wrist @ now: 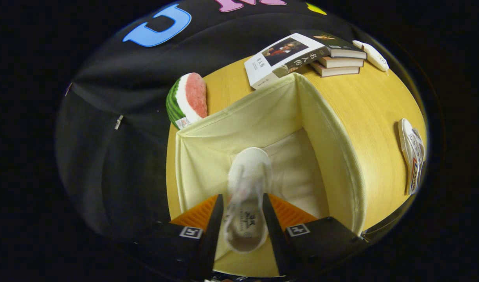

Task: Open the storage box then place both shoes into the box .Put the left shoe in first, then the right shoe, with the right side of both shoes facing outward in a uniform manner.

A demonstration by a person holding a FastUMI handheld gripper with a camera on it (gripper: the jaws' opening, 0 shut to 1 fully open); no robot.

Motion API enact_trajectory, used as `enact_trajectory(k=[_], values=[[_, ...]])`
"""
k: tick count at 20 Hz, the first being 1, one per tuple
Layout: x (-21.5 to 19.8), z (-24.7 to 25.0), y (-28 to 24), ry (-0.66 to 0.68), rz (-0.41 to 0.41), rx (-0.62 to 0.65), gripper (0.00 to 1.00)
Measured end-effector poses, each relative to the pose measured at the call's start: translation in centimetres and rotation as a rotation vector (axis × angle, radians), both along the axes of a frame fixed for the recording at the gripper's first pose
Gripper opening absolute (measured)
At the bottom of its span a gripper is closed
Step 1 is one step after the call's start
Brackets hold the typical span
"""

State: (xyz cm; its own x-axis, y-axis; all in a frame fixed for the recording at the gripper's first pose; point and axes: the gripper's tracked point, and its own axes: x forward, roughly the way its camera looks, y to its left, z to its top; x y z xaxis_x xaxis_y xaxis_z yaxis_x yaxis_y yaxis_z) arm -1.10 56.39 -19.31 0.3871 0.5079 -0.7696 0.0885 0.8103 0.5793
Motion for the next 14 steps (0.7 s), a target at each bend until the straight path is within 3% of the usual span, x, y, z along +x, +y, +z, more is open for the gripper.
enact_trajectory(k=[2,8,14], values=[[-0.5,1.1,0.0,-0.045,0.042,0.008,0.97],[-2.0,6.6,-4.1,-0.266,0.131,0.035,0.99],[-1.9,9.2,-19.3,-0.45,0.03,-0.054,0.99]])
